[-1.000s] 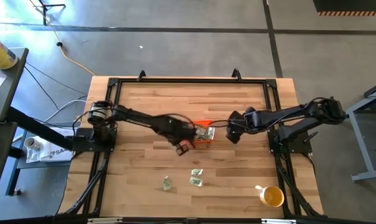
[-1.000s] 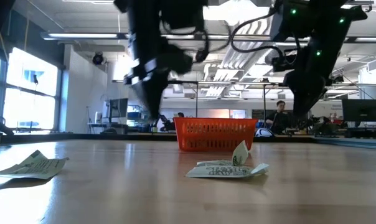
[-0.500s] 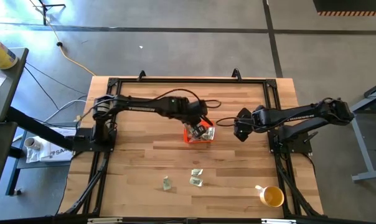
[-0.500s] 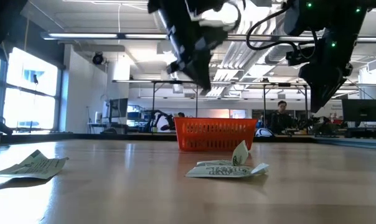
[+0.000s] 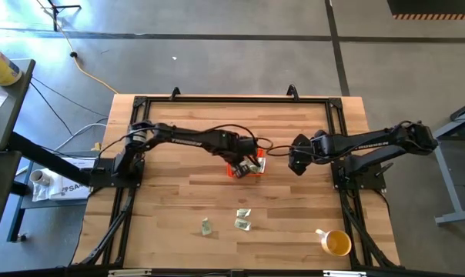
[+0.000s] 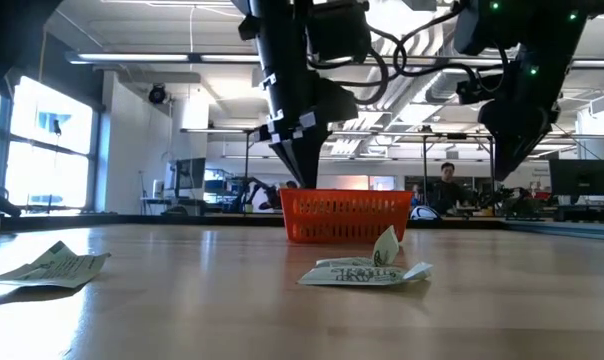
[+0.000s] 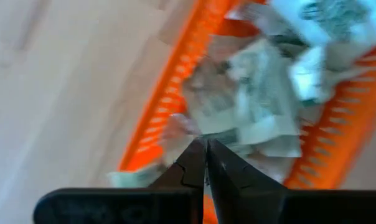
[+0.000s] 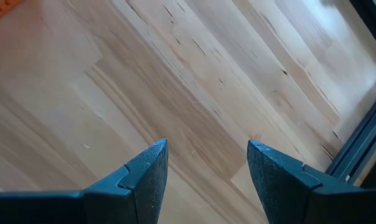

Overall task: Pick and place Stevia / Truvia into bins
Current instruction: Put the light green stevia packet into the orange basket

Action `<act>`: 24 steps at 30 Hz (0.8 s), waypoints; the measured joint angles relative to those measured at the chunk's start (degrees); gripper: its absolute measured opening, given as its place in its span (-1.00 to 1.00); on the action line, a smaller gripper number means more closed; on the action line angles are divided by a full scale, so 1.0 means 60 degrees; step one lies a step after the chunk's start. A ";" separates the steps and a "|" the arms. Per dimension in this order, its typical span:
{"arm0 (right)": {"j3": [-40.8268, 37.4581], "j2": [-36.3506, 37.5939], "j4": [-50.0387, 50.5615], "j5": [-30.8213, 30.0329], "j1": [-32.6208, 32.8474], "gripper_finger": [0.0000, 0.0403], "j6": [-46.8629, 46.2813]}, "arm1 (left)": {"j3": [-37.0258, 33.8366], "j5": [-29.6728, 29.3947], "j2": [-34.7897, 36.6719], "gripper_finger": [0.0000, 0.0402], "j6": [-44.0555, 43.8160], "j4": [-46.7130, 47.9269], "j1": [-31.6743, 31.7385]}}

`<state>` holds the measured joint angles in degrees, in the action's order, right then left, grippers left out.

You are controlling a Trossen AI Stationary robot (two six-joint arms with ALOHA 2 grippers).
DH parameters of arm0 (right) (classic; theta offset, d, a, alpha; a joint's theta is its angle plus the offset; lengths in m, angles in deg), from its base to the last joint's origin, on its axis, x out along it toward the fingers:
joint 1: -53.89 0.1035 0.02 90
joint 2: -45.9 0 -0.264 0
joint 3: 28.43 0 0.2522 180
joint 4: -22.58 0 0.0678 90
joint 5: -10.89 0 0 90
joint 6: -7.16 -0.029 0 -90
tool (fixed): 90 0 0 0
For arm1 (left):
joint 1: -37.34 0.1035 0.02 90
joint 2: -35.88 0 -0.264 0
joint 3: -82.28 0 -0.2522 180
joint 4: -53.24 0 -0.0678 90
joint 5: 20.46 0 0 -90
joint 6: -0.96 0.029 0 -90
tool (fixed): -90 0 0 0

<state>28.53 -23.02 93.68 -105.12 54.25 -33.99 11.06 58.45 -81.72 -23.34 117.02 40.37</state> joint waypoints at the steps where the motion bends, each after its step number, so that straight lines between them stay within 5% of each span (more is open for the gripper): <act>1: 0.0000 0.0000 -0.0029 -0.0002 0.0000 0.04 0.0020 | 0.0000 -0.0330 0.0004 -0.73 -0.0062 0.0082 -0.0027; 12: -0.0004 0.0000 -0.0243 0.0052 0.0000 0.04 0.0450 | 0.0007 -0.0245 0.0273 -0.67 -0.0571 0.0161 -0.0238; 19: -0.0004 0.0000 -0.0257 0.0071 0.0000 0.04 0.0475 | 0.0009 -0.0998 0.0279 -0.14 -0.0998 0.0299 -0.0527; 24: -0.0006 0.0000 -0.0279 0.0077 0.0007 0.04 0.0512 | 0.0365 -0.1252 0.0627 0.22 -0.1851 0.1765 -0.0790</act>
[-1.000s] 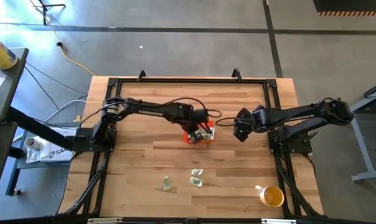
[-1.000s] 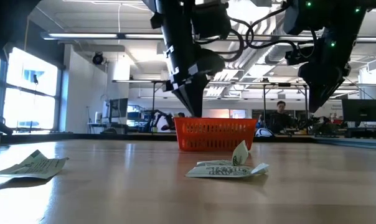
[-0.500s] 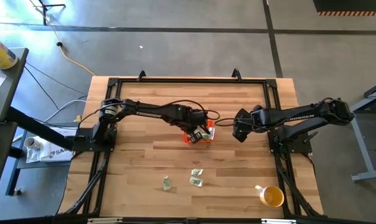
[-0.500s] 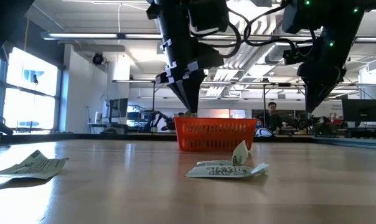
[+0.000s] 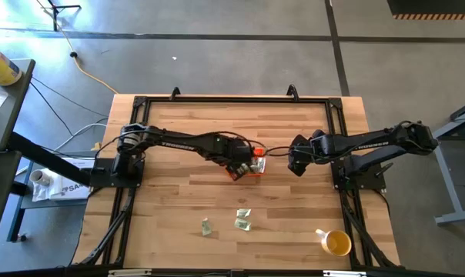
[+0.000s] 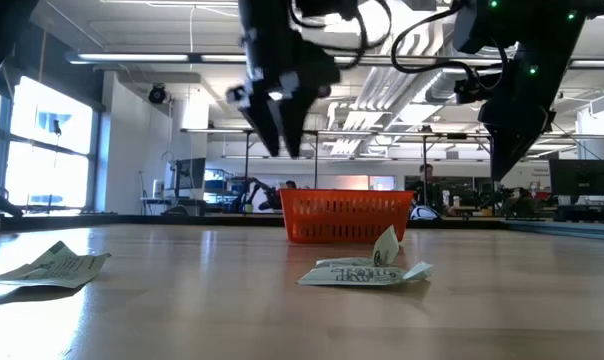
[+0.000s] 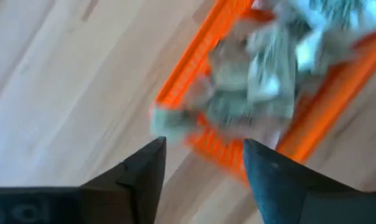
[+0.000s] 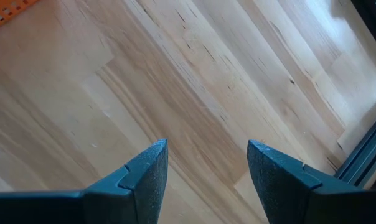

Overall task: Pick and place Stevia / Truvia into bins
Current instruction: Put the light green stevia packet into the orange basket

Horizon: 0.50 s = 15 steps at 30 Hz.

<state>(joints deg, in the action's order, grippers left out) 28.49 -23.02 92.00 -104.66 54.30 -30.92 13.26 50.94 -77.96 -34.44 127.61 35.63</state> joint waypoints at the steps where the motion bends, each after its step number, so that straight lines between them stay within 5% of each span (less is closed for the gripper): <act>1: -0.0001 0.0000 -0.0035 0.0013 0.0000 0.04 0.0078 | 0.0021 -0.0127 0.0130 0.26 -0.0095 0.0371 -0.0122; 9: -0.0005 -0.0004 -0.0316 0.0293 0.0000 0.04 0.0667 | -0.0254 0.0893 0.0843 0.20 -0.1054 0.2058 -0.1320; 15: -0.0005 -0.0004 -0.1035 0.1454 -0.0007 0.04 0.1413 | -0.1067 0.2412 0.0848 0.11 -0.3494 0.2297 -0.2446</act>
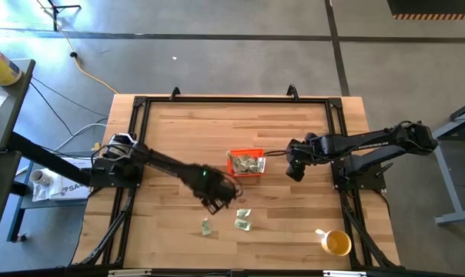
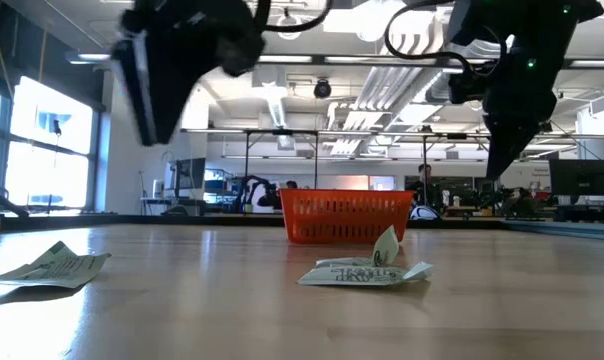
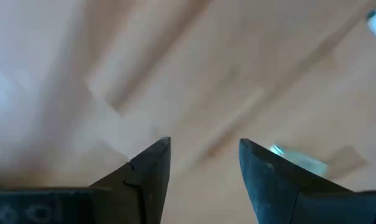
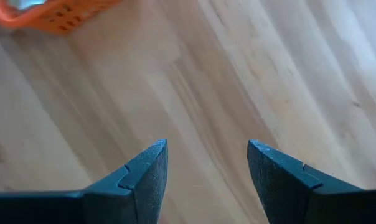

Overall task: Pick and place Stevia / Truvia into bins
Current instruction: Put the light green stevia packet into the orange basket

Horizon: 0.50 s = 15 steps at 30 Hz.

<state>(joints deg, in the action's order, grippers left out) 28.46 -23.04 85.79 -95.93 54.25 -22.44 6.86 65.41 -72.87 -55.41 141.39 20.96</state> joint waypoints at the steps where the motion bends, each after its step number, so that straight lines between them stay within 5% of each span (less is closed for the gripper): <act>1: 0.0000 0.0000 -0.0054 0.0120 0.0000 0.04 0.0016 | -0.0155 0.0312 -0.0004 0.10 -0.0741 -0.0067 -0.0185; 8: 0.0000 0.0000 -0.0271 0.0123 0.0010 0.04 0.0280 | -0.0691 0.0929 -0.0007 0.23 -0.6087 -0.1464 -0.1598; 15: 0.0000 0.0000 -0.1226 0.0120 0.0000 0.04 0.1145 | -0.1317 0.0341 -0.0007 0.42 -0.8626 -0.2849 -0.2172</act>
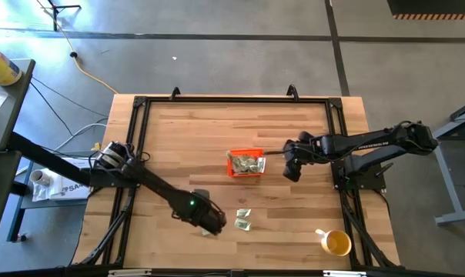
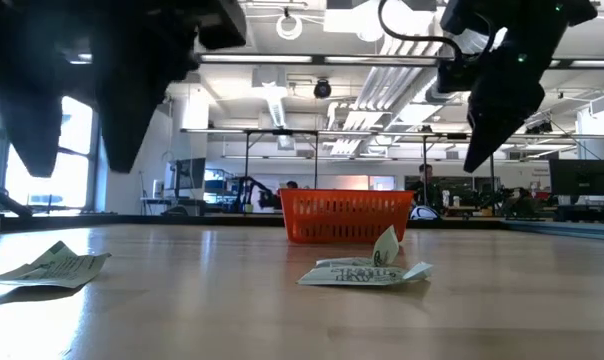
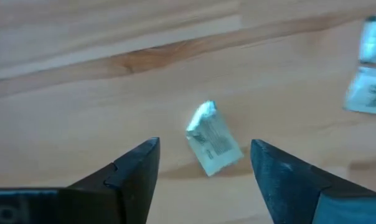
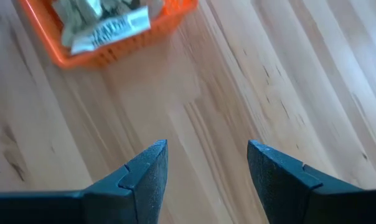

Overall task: Pick and place Stevia / Truvia into bins
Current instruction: Put the light green stevia packet into the orange basket

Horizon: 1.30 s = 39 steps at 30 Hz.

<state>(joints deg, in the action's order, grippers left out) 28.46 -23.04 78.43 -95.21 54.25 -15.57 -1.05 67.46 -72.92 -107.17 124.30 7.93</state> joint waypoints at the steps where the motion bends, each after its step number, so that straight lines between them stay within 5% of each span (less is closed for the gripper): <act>1: 0.0000 0.0000 -0.0121 0.0000 0.0000 0.04 0.0038 | -0.0154 0.0010 0.0000 0.43 -0.0126 -0.0109 -0.0006; 8: 0.0000 0.0000 -0.0235 0.0000 0.0000 0.04 -0.0237 | -0.0981 0.0180 -0.0004 0.44 -0.0249 -0.1774 0.0004; 20: 0.0000 -0.0002 -0.0126 -0.0080 0.0000 0.05 -0.0464 | -0.1712 0.0424 -0.0175 0.39 0.0432 -0.2425 0.0004; 31: 0.0000 -0.0061 -0.0132 -0.0501 0.0000 0.05 -0.0460 | -0.1679 0.0757 -0.0565 -0.19 0.1249 -0.2625 -0.0036; 39: 0.0000 -0.0113 -0.0146 -0.0953 0.0000 0.05 -0.0429 | -0.1671 0.0141 -0.0588 -0.67 0.1921 -0.2107 -0.0031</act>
<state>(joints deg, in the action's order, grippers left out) 28.46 -23.72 77.56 -100.93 54.25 -18.15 -11.08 68.31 -76.44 -95.64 111.66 7.75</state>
